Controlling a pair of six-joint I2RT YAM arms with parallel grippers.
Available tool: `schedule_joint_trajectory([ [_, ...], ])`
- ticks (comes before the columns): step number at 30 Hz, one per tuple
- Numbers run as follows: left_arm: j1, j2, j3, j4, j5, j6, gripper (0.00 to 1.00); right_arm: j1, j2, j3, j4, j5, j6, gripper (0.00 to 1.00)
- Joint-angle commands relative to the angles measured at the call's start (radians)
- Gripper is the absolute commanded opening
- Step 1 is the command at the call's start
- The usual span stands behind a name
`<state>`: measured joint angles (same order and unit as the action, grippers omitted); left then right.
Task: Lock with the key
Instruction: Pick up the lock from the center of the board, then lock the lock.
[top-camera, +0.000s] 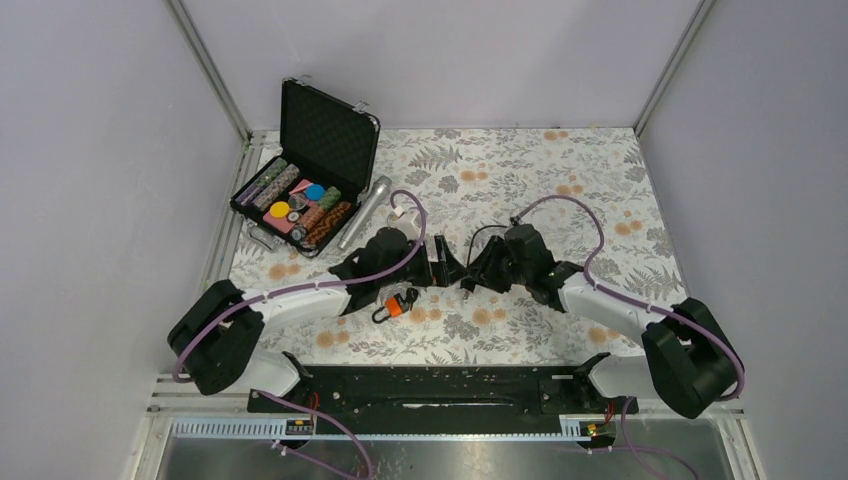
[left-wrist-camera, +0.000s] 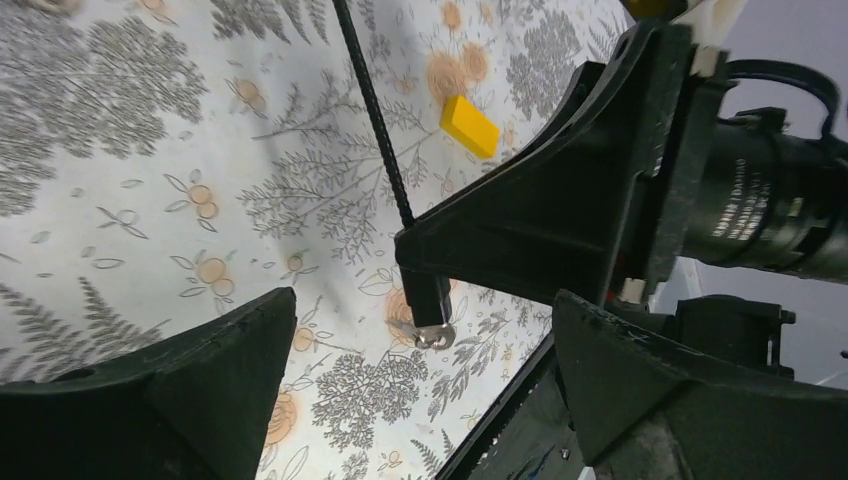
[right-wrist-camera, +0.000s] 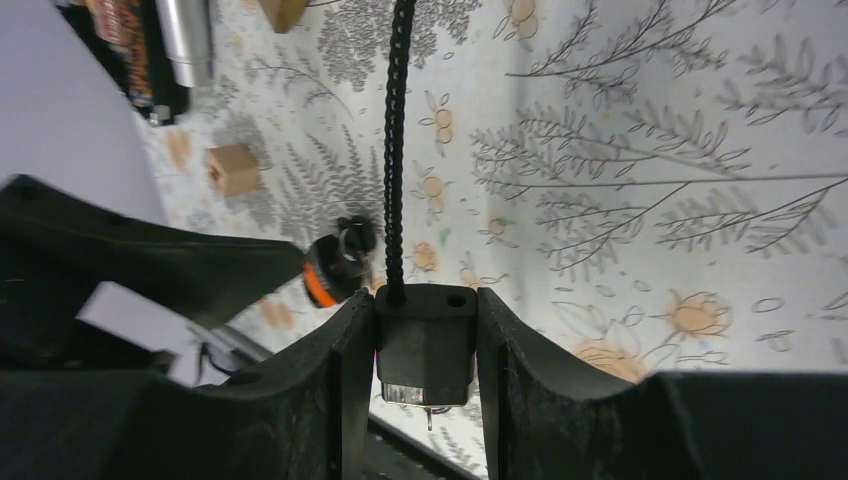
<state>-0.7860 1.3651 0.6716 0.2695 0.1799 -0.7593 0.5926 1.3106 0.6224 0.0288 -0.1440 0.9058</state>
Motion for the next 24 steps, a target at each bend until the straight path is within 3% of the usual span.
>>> schedule_joint_trajectory([
  [1, -0.047, 0.053, 0.014, 0.166, 0.028, -0.025, 0.96, 0.013, -0.062, -0.075, 0.211, -0.015, 0.264, 0.26],
  [5, -0.07, 0.069, -0.024, 0.231, -0.003, -0.047, 0.92, 0.013, -0.091, -0.11, 0.244, -0.002, 0.35, 0.27],
  [10, -0.079, 0.062, -0.064, 0.3, -0.022, -0.062, 0.7, 0.013, -0.099, -0.114, 0.256, -0.001, 0.407, 0.28],
  [13, -0.079, 0.02, -0.102, 0.302, -0.086, -0.065, 0.69, 0.013, -0.106, -0.116, 0.25, 0.012, 0.424, 0.28],
  [17, -0.08, -0.052, -0.138, 0.28, -0.158, -0.043, 0.77, 0.013, -0.108, -0.121, 0.247, 0.022, 0.427, 0.29],
  [24, -0.089, -0.006, -0.142, 0.335, -0.068, -0.035, 0.72, 0.013, -0.091, -0.104, 0.277, -0.022, 0.417, 0.29],
])
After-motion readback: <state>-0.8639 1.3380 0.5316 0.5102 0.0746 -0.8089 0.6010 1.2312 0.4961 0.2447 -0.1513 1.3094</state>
